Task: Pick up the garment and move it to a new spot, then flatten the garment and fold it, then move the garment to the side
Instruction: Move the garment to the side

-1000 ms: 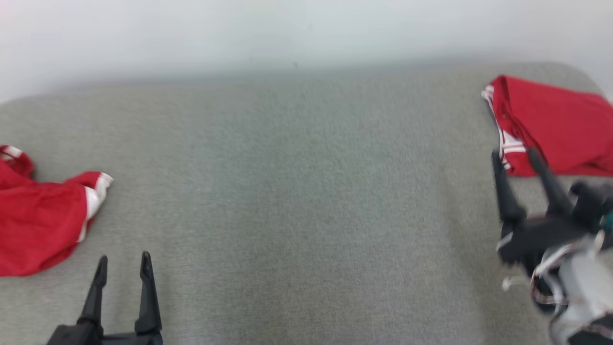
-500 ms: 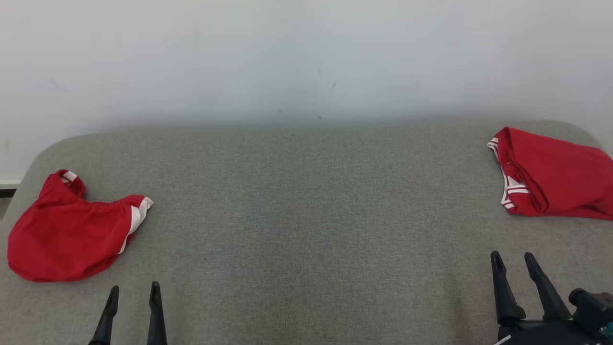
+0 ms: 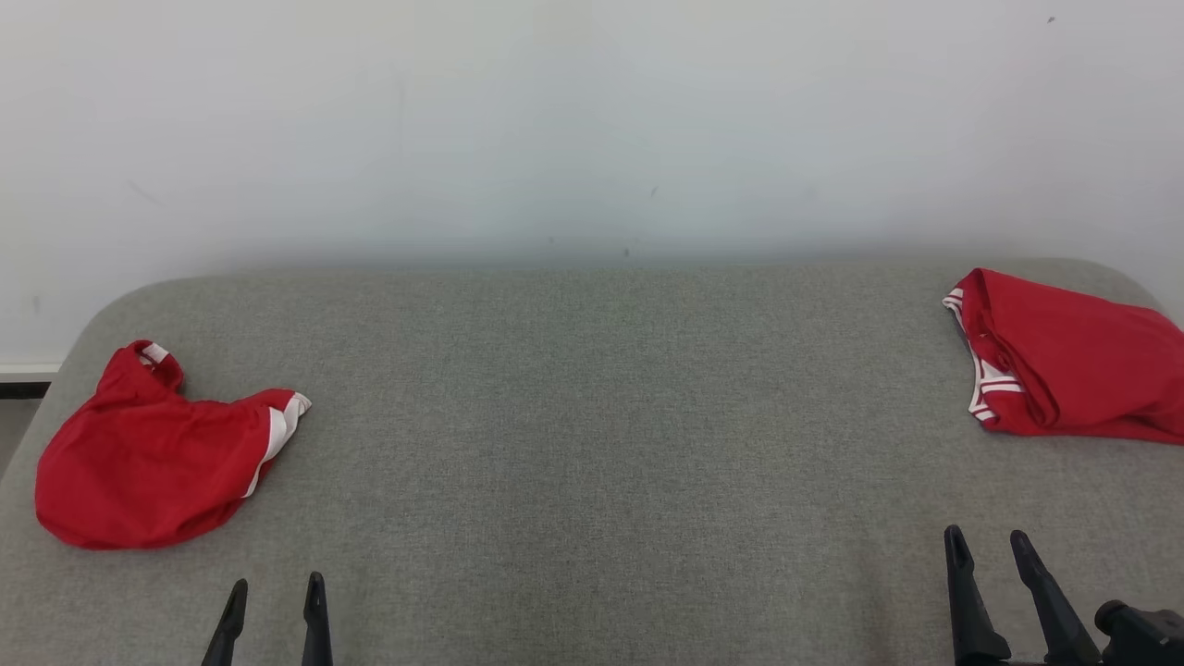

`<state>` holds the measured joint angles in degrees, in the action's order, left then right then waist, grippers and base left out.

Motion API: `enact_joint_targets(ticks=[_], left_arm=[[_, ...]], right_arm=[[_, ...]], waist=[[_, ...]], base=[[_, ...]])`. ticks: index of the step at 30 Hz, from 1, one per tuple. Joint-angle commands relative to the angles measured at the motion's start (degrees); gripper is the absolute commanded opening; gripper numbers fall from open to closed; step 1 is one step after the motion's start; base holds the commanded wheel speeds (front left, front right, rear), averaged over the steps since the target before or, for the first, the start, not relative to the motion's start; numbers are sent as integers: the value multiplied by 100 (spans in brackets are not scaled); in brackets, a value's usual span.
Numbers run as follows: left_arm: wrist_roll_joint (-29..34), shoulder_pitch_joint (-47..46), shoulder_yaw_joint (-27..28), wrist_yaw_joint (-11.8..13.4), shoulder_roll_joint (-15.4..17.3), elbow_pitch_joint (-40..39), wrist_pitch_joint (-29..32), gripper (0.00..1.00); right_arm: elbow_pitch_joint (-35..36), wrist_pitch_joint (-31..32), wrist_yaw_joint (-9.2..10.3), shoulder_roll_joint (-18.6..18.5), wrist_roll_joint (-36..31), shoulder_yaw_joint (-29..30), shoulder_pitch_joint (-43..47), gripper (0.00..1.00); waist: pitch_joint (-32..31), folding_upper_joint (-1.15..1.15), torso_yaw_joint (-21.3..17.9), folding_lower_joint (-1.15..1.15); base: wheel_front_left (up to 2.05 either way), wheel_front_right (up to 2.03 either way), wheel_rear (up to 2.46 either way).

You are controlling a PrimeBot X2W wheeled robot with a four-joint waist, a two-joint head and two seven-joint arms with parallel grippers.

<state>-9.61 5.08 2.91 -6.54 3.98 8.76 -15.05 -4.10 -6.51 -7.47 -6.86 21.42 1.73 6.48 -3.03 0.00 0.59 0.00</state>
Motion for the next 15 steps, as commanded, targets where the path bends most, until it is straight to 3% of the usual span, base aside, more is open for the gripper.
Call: enact_joint_targets(ticks=[1,15], left_arm=[[29,69,-2,-5,-7,39,-17,100],[10,-9,9,-43,5,115,-17,100]], right_arm=[[40,9,-3,34,-62,-1,78,100],[109,77,-3,125,-166,-1,139,100]], waist=[[-14,0,19,0],[-5,0,49,0]], base=[[0,0,0],[0,0,0]])
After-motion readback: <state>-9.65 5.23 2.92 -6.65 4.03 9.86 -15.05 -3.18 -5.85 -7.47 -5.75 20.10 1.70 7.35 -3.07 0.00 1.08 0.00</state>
